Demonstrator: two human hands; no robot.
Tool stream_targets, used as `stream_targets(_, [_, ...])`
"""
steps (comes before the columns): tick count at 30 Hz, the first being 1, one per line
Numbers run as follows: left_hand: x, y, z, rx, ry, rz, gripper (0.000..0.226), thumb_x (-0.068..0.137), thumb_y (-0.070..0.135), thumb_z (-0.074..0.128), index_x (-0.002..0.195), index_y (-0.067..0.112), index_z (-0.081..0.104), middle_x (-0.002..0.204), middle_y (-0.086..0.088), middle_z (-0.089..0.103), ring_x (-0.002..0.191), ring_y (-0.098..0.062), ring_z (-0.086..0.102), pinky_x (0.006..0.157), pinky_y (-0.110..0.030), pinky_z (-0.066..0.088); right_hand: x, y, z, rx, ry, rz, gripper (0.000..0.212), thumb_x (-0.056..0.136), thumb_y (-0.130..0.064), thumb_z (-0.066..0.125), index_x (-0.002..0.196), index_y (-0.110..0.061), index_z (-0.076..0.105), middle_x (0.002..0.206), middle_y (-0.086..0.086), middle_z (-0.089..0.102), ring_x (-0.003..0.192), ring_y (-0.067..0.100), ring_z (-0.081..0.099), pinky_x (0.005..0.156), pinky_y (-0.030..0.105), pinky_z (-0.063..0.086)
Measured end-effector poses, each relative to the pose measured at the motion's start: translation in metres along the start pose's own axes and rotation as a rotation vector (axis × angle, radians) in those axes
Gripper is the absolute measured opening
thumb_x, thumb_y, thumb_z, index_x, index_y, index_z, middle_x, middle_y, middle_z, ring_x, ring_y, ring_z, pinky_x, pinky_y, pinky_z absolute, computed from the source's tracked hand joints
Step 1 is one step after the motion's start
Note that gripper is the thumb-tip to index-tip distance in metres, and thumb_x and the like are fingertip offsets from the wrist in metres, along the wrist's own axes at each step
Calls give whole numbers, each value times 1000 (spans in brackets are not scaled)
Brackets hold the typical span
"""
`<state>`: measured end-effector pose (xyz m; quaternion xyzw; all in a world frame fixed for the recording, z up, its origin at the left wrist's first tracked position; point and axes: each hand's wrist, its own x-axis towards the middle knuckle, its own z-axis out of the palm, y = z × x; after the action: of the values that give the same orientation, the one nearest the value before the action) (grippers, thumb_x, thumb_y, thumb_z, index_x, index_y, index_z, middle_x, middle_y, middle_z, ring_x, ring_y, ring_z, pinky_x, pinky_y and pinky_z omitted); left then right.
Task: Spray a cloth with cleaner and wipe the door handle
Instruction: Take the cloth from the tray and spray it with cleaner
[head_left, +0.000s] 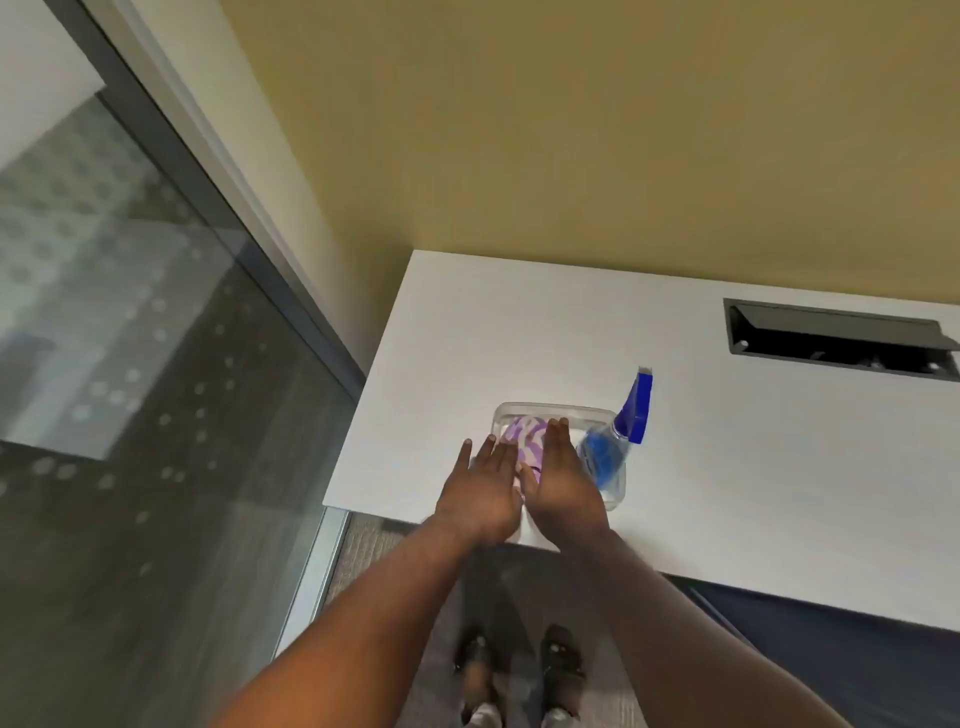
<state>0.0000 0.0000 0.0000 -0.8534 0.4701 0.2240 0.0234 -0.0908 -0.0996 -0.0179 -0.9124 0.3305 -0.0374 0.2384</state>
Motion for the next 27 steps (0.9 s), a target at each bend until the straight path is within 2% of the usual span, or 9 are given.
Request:
stream_targets(2, [2, 2, 0, -38, -9, -19, 67, 107, 41, 33, 165, 17, 10, 174, -3, 10, 161, -22, 4, 130, -46, -6, 7, 11, 17, -17, -5, -82, 95, 72, -35, 87, 140, 8, 35, 136, 33, 59, 117, 49, 66, 96, 53, 52])
stream_targets(4, [3, 1, 2, -52, 3, -22, 64, 107, 37, 32, 165, 17, 11, 173, -3, 12, 161, -21, 5, 130, -44, -7, 16, 13, 23, 27, -48, -7, 92, 81, -44, 77, 146, 7, 36, 139, 33, 58, 115, 50, 67, 88, 54, 58])
stream_targets(6, [2, -1, 2, -54, 5, -20, 64, 107, 35, 32, 165, 16, 13, 173, -4, 13, 161, -21, 6, 129, -42, -8, 26, 9, 30, -14, 15, 110, 92, 94, -55, 62, 161, -3, 24, 160, 26, 39, 127, 45, 61, 96, 50, 56])
stream_targets(8, [3, -4, 2, -14, 2, -3, 64, 107, 34, 33, 164, 15, 13, 173, -6, 14, 161, -23, 7, 130, -43, -7, 33, 5, 31, -55, -102, 187, 88, 102, -59, 44, 165, -11, 5, 170, 18, 21, 127, 38, 62, 97, 43, 55])
stream_targets(12, [1, -5, -3, 23, -26, 11, 67, 105, 35, 34, 164, 12, 11, 173, -9, 14, 161, -26, 8, 131, -46, -3, 41, 8, 33, -83, -147, 136, 68, 107, -35, 20, 163, -8, -8, 171, 16, 19, 128, 29, 62, 94, 36, 55])
stream_targets(16, [1, -10, -9, 15, 2, 24, 66, 105, 39, 33, 164, 13, 15, 172, -8, 19, 160, -26, 12, 131, -48, -2, 43, 11, 15, -39, -146, 206, 72, 108, -29, 49, 165, -15, 7, 136, 11, 63, 113, 24, 69, 96, 33, 55])
stream_targets(20, [10, -16, -21, -70, 80, -21, 70, 103, 39, 40, 163, 15, 14, 172, -6, 20, 160, -23, 13, 130, -46, -3, 46, 9, -9, 120, -88, 185, 71, 101, -21, 59, 163, -21, 24, 132, 9, 68, 116, 27, 67, 102, 35, 52])
stream_targets(24, [14, -18, -46, -279, 147, -75, 80, 101, 41, 54, 164, 18, 10, 173, -2, 17, 160, -19, 11, 129, -41, -2, 41, -4, -42, 291, -22, 179, 67, 95, -26, 70, 153, -35, 37, 124, -4, 70, 107, 23, 71, 92, 35, 59])
stream_targets(27, [11, -18, -68, -493, 148, -110, 79, 95, 42, 64, 162, 26, 24, 168, 2, 30, 157, -20, 24, 130, -40, 10, 37, -14, -72, 451, 42, 204, 55, 94, -16, 71, 143, -32, 52, 118, -2, 73, 100, 22, 72, 85, 31, 60])
